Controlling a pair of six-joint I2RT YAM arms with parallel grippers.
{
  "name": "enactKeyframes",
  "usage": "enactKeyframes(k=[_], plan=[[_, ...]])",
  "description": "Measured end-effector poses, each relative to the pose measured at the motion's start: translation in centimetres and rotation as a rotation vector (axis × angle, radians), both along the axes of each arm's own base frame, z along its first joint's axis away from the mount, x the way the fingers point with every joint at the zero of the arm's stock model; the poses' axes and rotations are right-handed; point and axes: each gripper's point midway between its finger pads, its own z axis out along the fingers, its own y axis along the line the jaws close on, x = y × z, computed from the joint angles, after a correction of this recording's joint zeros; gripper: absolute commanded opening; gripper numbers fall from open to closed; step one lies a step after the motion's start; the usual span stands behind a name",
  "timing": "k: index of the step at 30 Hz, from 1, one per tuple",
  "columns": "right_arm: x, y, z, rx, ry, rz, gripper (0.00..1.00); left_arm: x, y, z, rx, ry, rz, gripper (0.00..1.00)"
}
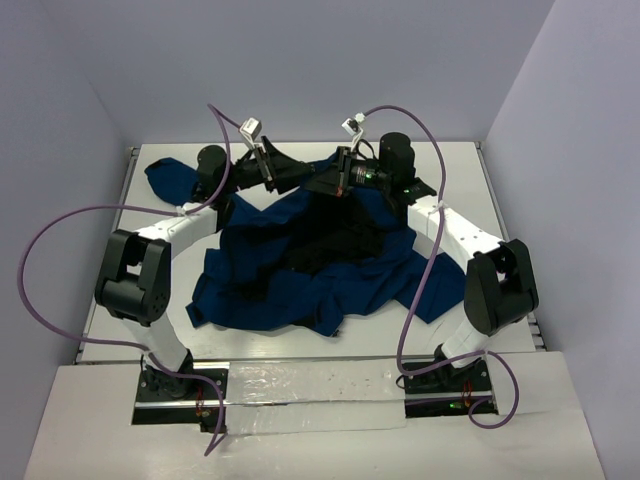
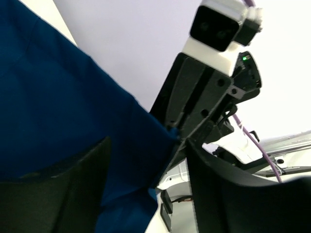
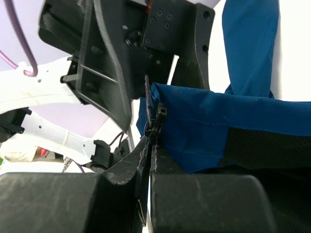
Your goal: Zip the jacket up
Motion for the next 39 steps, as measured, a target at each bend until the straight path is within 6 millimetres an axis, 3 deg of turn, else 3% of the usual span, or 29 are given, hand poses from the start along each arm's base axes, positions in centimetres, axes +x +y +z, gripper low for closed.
enactKeyframes(k=[1, 3, 6, 7, 9, 15, 16, 17, 19, 22, 26, 31, 39], plan=[[0.0, 0.0, 0.1, 0.001, -0.002, 0.001, 0.0, 0.0, -0.1, -0.2, 0.001, 0.005, -0.004, 0.64], [0.0, 0.0, 0.3, 0.003, -0.008, 0.004, 0.0, -0.1, -0.3, -0.3, 0.002, 0.007, -0.009, 0.49], [0.0, 0.1, 0.5, 0.003, -0.01, 0.005, 0.0, -0.2, -0.4, -0.2, -0.004, 0.008, -0.012, 0.18], [0.0, 0.0, 0.3, 0.0, -0.004, 0.004, 0.0, -0.2, -0.4, 0.1, -0.009, -0.003, -0.014, 0.16], [0.1, 0.1, 0.0, -0.005, 0.006, 0.004, 0.0, -0.4, -0.4, 0.3, -0.017, -0.011, -0.018, 0.01], [0.1, 0.1, 0.0, -0.007, 0.004, 0.003, 0.0, -0.5, -0.4, 0.7, -0.035, -0.001, -0.028, 0.0], [0.1, 0.0, 0.0, -0.008, 0.004, 0.003, 0.05, -0.5, -0.4, 0.7, -0.038, 0.001, -0.031, 0.0], [0.1, 0.0, -0.1, -0.01, 0.003, 0.003, 0.25, -0.5, -0.5, 0.6, -0.04, 0.003, -0.032, 0.0], [0.1, 0.0, -0.2, -0.016, 0.003, 0.002, 0.52, -0.5, -0.5, 0.6, -0.04, 0.006, -0.032, 0.0], [0.1, -0.1, -0.5, -0.034, 0.006, 0.002, 0.67, -0.4, -0.5, 0.6, -0.041, 0.008, -0.031, 0.0], [0.2, -1.1, -1.5, -0.088, 0.029, -0.032, 0.69, -0.4, -0.4, 0.5, -0.037, 0.001, -0.03, 0.0], [1.2, -6.1, -1.1, -0.174, 0.035, -0.184, 0.7, -0.3, 0.0, -0.1, -0.027, 0.004, -0.038, 0.0], [2.3, -18.3, 2.3, -0.307, -0.027, -0.633, 0.68, -0.4, 0.6, -2.6, 0.021, 0.0, -0.097, 0.0]])
